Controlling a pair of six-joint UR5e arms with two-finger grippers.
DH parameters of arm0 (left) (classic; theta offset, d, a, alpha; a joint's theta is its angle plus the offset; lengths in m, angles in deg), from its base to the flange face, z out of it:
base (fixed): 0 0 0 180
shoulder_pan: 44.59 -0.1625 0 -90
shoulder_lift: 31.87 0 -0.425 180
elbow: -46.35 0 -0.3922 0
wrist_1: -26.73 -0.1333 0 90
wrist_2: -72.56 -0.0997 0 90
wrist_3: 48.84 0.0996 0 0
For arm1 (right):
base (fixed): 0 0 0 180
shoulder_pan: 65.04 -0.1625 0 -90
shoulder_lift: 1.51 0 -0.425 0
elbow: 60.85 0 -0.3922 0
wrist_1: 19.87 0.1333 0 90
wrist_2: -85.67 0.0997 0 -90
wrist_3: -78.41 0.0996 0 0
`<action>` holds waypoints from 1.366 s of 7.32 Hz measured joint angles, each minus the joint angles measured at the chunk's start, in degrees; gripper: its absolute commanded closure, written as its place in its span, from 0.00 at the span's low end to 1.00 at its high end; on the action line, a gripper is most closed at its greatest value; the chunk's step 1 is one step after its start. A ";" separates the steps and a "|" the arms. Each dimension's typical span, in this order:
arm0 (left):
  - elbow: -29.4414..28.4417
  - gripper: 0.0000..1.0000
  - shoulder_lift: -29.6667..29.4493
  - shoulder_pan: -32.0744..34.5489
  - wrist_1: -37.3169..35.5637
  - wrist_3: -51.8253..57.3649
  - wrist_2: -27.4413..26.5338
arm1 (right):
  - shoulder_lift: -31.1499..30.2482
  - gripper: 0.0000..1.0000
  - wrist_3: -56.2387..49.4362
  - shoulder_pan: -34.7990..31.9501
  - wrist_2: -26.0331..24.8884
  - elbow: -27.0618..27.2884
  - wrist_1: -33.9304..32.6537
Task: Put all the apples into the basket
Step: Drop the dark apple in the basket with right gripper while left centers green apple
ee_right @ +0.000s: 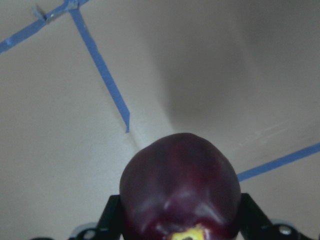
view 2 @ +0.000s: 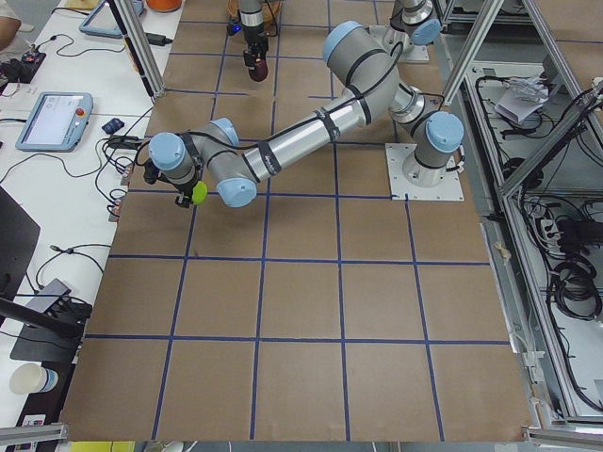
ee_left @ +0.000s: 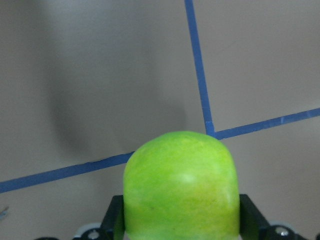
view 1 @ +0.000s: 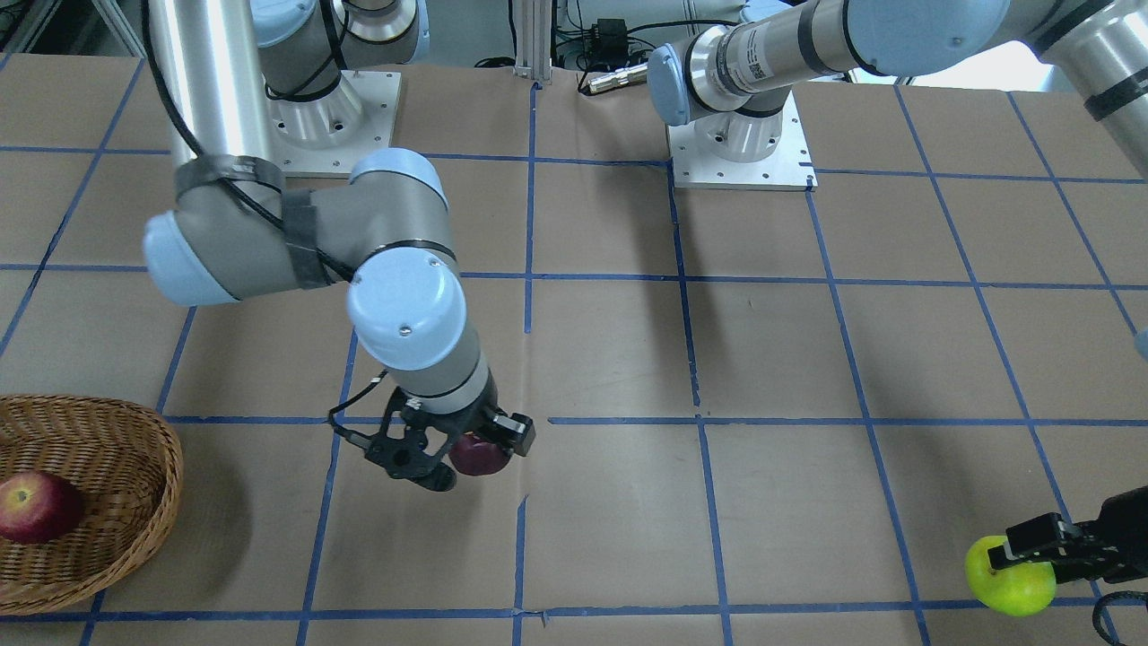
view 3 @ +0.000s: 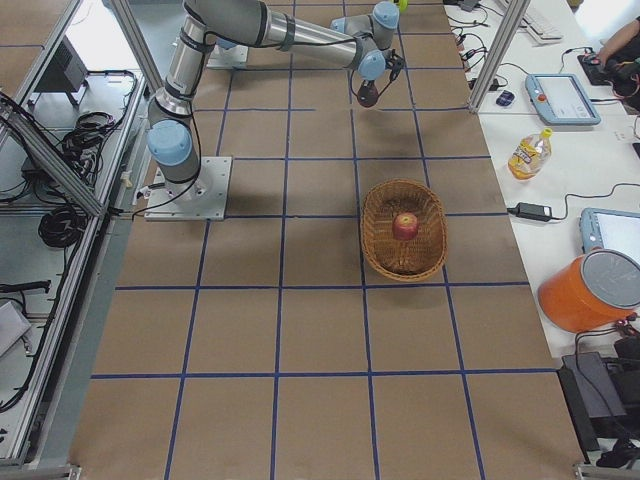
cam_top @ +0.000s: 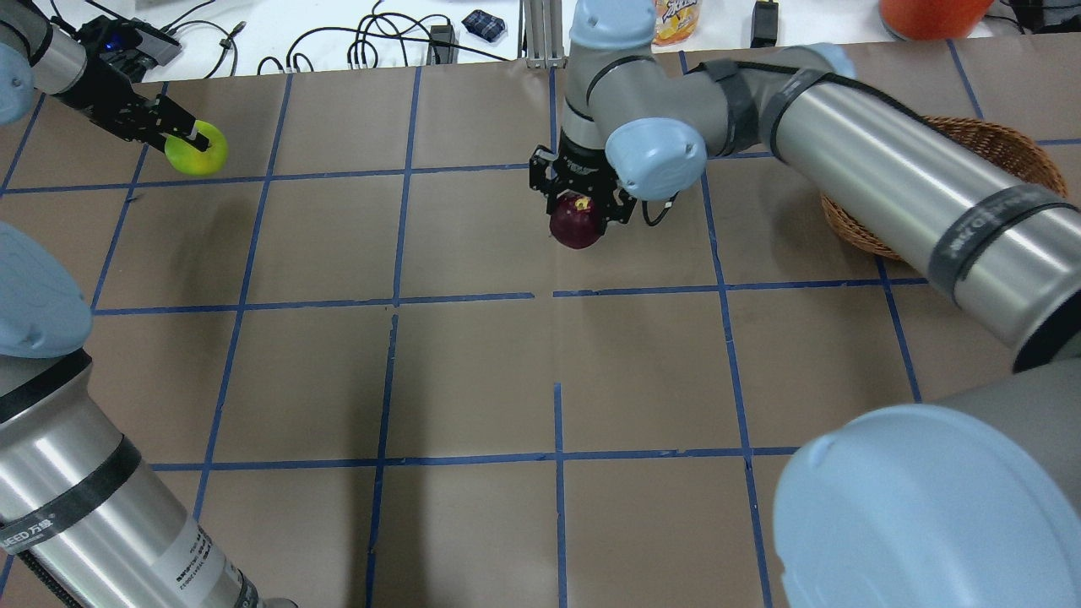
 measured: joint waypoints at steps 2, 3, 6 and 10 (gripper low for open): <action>1.07 0.40 3.04 5.07 3.44 -6.68 -1.26 | -6.32 1.00 -8.47 9.19 -1.89 -3.60 10.99; 2.25 0.40 4.87 9.22 3.90 -11.70 -3.68 | -9.42 1.00 -13.47 14.01 -2.86 -4.26 15.93; 5.50 0.40 8.11 21.93 3.28 -31.21 -7.75 | -13.10 1.00 -27.75 28.39 -3.95 -4.13 23.02; 9.55 0.40 7.56 37.24 -3.79 -50.84 -9.19 | -9.91 1.00 -45.32 39.26 -5.28 -3.55 20.49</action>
